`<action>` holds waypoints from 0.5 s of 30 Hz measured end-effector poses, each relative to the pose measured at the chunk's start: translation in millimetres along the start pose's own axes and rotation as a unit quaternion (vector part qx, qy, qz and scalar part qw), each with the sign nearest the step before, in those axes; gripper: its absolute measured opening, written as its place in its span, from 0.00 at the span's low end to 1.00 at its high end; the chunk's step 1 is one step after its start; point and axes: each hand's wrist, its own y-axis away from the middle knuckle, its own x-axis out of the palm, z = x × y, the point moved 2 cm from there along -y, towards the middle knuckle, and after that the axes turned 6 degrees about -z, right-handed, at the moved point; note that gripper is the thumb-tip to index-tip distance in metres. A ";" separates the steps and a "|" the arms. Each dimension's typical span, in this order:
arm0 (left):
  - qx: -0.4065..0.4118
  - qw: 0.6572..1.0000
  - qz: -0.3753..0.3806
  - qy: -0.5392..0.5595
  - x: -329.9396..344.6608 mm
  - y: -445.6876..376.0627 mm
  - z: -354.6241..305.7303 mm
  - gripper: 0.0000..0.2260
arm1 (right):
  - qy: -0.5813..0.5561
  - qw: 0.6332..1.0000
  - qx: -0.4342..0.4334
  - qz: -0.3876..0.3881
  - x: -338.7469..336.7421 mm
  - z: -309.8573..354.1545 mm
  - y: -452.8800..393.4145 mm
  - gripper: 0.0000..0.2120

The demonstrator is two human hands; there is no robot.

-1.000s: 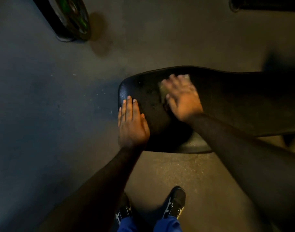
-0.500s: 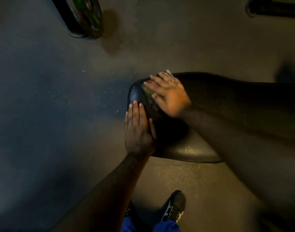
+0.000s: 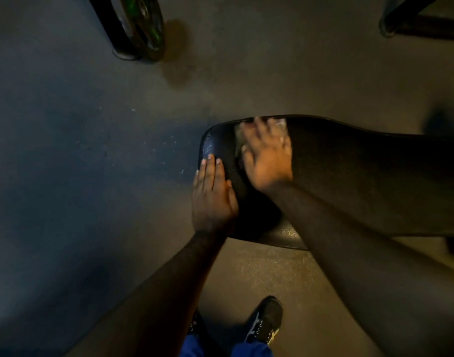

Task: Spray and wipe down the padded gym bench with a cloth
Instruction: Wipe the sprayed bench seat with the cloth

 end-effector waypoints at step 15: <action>0.035 0.998 0.050 -0.028 -60.7 6.9 35.2 0.23 | 0.028 0.999 0.039 -0.015 -2.5 -15.4 70.5 0.30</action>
